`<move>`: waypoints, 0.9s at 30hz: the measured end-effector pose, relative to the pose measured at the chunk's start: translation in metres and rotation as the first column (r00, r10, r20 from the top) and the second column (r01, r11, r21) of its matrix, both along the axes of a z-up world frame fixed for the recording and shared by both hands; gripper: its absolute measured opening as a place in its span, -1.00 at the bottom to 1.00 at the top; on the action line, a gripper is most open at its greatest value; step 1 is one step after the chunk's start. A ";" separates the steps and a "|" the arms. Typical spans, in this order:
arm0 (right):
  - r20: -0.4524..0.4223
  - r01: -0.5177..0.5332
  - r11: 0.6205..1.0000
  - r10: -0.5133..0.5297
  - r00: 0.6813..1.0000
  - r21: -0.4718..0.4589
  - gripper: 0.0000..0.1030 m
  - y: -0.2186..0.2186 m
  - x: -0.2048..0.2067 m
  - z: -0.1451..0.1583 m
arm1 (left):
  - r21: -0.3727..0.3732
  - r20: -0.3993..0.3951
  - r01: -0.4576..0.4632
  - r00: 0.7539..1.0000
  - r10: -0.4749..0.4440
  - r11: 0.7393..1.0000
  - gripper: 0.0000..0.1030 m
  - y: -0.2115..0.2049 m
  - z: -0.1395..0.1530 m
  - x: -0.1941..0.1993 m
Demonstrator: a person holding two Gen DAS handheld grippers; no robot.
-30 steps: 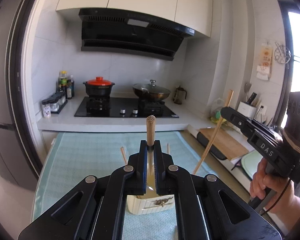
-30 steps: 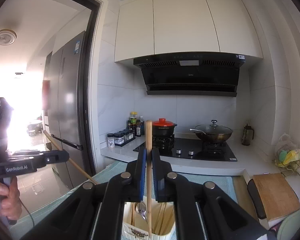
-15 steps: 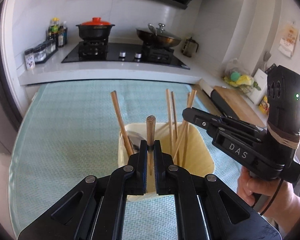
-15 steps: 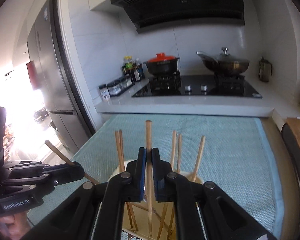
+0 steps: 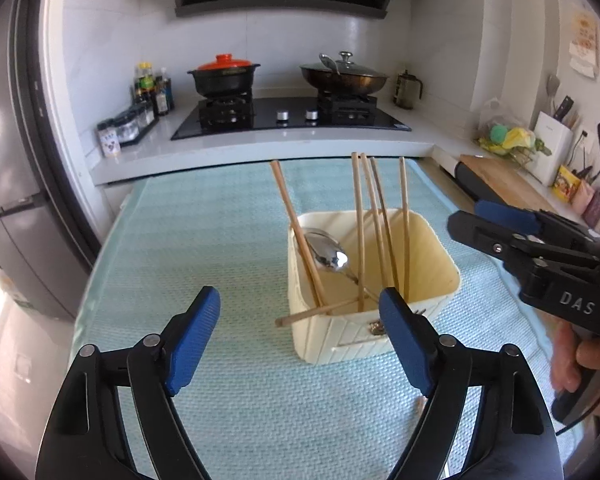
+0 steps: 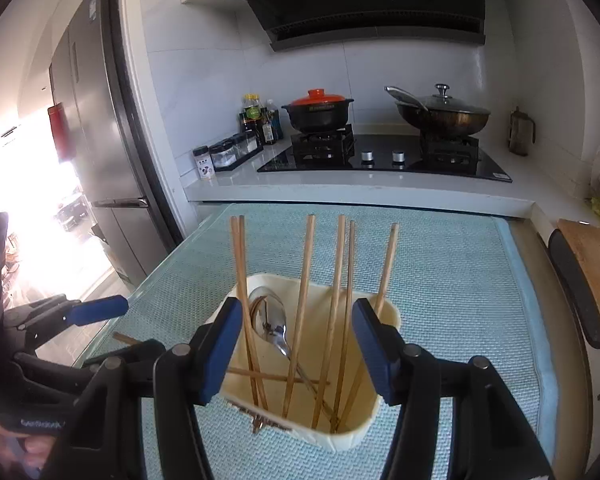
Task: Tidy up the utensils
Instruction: 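Withdraw both tools from the caddy back over the fork and chopstick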
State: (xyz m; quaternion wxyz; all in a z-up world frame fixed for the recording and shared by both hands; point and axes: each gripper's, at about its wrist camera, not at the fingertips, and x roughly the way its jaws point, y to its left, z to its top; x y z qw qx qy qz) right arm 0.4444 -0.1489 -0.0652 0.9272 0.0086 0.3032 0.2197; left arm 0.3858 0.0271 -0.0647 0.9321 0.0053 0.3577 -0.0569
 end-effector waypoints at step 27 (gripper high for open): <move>0.079 0.200 0.971 -0.191 0.979 -0.132 0.35 -0.050 -0.229 0.003 | 0.104 0.149 -0.097 0.986 0.081 0.990 0.92 -0.034 0.010 -0.164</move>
